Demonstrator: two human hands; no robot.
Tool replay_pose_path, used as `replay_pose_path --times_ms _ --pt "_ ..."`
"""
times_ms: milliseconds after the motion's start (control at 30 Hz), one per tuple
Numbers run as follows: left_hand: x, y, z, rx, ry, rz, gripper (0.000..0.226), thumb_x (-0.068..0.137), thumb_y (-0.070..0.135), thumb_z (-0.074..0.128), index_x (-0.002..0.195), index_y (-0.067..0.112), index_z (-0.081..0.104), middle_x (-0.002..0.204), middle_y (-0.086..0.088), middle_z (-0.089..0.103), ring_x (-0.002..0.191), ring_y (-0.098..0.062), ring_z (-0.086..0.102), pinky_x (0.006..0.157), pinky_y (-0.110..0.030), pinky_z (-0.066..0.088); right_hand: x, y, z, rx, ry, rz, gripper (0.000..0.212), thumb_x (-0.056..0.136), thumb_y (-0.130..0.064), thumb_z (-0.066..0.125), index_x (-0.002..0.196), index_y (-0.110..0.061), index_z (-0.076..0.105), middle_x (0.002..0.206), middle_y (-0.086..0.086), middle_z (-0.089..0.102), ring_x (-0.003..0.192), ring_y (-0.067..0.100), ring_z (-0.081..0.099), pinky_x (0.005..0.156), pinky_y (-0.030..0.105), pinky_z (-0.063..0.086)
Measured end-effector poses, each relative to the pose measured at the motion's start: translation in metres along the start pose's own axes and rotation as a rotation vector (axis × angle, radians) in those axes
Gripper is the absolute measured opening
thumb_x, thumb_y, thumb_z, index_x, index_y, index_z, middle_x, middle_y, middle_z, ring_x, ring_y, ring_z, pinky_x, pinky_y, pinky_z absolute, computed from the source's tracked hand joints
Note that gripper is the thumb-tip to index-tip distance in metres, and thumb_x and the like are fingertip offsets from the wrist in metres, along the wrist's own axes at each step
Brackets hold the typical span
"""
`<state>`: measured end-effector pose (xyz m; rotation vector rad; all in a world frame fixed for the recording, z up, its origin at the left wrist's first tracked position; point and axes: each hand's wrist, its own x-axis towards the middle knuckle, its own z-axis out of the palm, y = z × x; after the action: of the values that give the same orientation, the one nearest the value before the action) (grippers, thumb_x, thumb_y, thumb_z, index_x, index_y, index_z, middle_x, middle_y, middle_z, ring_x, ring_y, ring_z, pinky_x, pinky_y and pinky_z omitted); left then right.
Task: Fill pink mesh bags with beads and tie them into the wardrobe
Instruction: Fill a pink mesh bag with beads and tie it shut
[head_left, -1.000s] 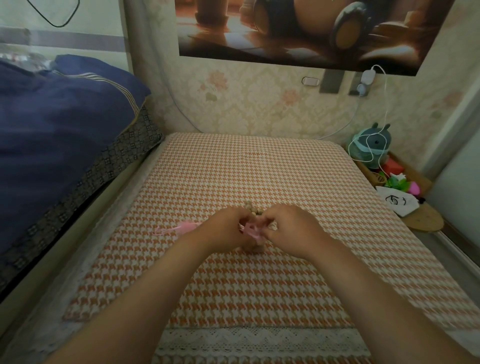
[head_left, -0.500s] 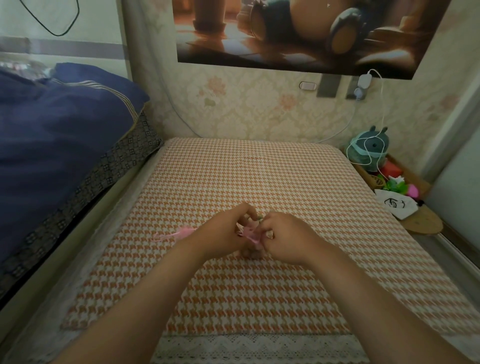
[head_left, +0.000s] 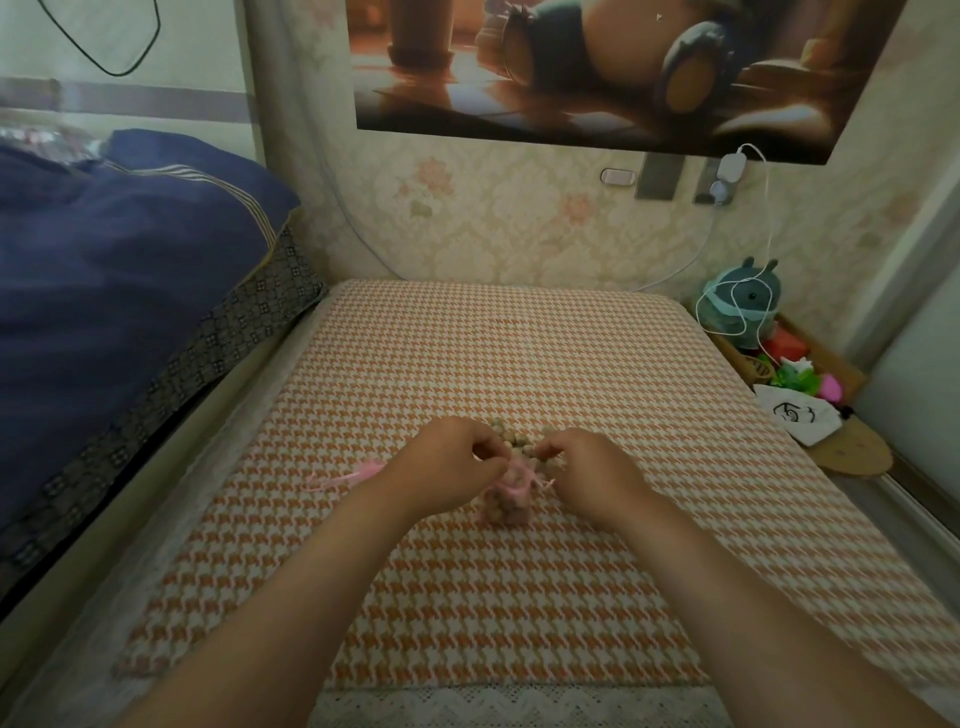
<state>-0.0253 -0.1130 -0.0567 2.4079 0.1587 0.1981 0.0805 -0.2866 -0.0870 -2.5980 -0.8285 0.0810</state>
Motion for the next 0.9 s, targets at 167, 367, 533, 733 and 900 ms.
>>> replay_pose_path --times_ms 167,367,533,733,900 --pt "0.0 0.001 -0.001 -0.022 -0.019 0.007 0.012 0.088 0.023 0.067 0.093 0.027 0.076 0.08 0.018 0.068 0.077 0.003 0.062 0.069 -0.016 0.048 0.008 -0.005 0.015 -0.094 0.007 -0.062 0.018 0.093 -0.022 0.067 0.107 -0.033 0.072 0.114 -0.01 0.069 0.102 0.016 0.064 0.066 0.027 0.045" --pt "-0.001 0.001 -0.001 0.01 -0.019 0.044 0.012 0.088 0.027 0.068 0.097 0.024 0.076 0.082 0.018 0.065 0.074 0.007 0.056 0.062 -0.007 0.038 0.011 -0.002 0.017 -0.082 0.056 -0.025 0.006 0.091 -0.029 0.069 0.096 -0.032 0.071 0.096 -0.011 0.071 0.083 0.012 0.062 0.057 0.025 0.04" --pt "0.0 0.0 0.0 0.017 -0.016 0.048 0.015 0.09 0.025 0.066 0.101 0.02 0.076 0.086 0.015 0.065 0.076 0.005 0.056 0.067 -0.01 0.042 0.006 -0.006 -0.005 0.122 0.14 0.013 0.007 0.09 -0.028 0.073 0.096 -0.031 0.073 0.094 -0.014 0.071 0.089 0.007 0.066 0.075 0.031 0.055" --pt "0.002 -0.001 0.0 0.026 -0.011 0.025 0.015 0.09 0.027 0.065 0.102 0.024 0.074 0.085 0.018 0.065 0.076 0.006 0.058 0.065 -0.009 0.042 -0.014 -0.031 -0.033 0.319 0.162 -0.111 0.008 0.088 -0.028 0.076 0.095 -0.032 0.076 0.089 -0.016 0.072 0.067 -0.018 0.057 0.064 0.01 0.037" --pt "-0.001 0.0 0.0 -0.017 -0.024 0.021 0.016 0.089 0.028 0.066 0.103 0.026 0.075 0.091 0.012 0.072 0.084 -0.004 0.066 0.077 -0.027 0.055 -0.027 -0.041 -0.029 0.008 0.074 -0.238 0.015 0.093 -0.039 0.067 0.106 -0.039 0.075 0.098 -0.019 0.068 0.087 -0.003 0.06 0.073 0.027 0.053"
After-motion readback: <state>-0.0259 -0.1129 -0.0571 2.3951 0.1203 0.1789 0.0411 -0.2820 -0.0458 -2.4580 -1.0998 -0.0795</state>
